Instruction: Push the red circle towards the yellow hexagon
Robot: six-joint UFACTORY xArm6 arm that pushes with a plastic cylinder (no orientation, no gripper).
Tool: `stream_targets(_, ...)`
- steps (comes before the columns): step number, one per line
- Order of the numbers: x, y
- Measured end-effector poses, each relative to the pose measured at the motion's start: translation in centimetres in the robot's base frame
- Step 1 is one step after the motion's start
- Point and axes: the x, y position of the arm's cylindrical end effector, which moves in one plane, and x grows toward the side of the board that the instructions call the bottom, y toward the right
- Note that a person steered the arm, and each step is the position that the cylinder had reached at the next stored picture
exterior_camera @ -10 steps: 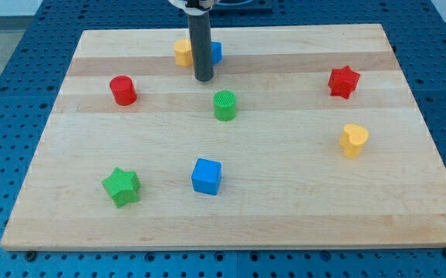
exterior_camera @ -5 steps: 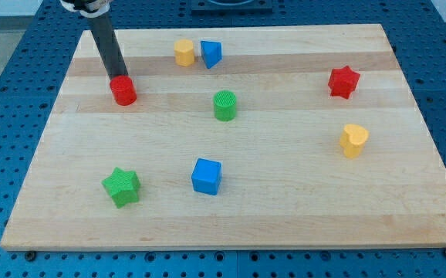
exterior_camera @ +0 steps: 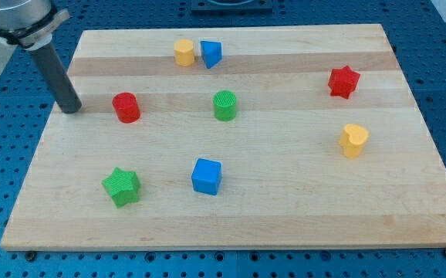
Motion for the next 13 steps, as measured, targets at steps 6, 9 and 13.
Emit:
stream_targets(6,-2.1,8.2)
stream_targets(9,-4.0,12.8)
stream_targets(13,-6.2,7.8)
